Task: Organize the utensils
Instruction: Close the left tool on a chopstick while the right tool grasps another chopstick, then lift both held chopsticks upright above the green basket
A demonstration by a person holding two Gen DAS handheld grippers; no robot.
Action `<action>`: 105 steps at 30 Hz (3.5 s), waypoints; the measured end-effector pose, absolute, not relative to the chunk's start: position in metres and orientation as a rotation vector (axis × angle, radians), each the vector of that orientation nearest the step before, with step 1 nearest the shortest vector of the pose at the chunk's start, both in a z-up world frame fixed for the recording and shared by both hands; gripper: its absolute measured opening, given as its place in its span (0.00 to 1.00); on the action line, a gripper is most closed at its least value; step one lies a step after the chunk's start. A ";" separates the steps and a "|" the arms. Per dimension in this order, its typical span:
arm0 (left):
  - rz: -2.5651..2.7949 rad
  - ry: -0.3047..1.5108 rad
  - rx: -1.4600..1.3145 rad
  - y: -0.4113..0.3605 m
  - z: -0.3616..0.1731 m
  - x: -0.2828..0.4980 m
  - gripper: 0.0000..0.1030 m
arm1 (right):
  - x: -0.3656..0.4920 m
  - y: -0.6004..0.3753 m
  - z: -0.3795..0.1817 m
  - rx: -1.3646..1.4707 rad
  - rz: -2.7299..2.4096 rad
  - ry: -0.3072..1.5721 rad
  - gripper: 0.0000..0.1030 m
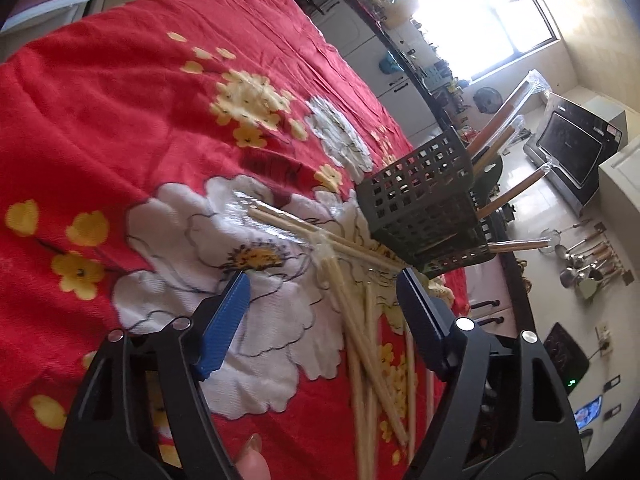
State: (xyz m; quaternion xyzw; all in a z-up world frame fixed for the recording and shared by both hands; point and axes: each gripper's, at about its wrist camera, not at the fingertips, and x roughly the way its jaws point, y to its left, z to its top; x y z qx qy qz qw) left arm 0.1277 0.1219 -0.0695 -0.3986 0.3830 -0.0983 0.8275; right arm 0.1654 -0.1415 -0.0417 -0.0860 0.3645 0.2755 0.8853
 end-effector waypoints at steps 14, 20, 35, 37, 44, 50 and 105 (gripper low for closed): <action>-0.215 0.925 -0.801 0.098 -0.079 0.167 0.40 | 0.198 -0.149 -0.068 -0.067 0.576 0.946 0.52; -0.209 0.936 -0.791 0.100 -0.086 0.174 0.21 | 0.209 -0.155 -0.070 0.005 0.591 0.994 0.46; -0.238 0.904 -0.890 0.114 -0.096 0.167 0.07 | 0.222 -0.159 -0.071 0.047 0.601 1.031 0.12; -0.243 0.893 -0.901 0.116 -0.094 0.164 0.07 | 0.220 -0.160 -0.068 0.062 0.615 1.026 0.06; -0.263 0.825 -0.873 0.115 -0.069 0.148 0.05 | 0.210 -0.160 -0.053 0.076 0.657 0.987 0.06; -0.302 0.749 -0.822 0.105 -0.036 0.135 0.04 | 0.198 -0.162 -0.025 0.085 0.704 0.904 0.06; -0.419 0.341 -0.378 0.005 0.172 0.182 0.03 | 0.194 -0.205 0.157 0.071 0.616 0.161 0.06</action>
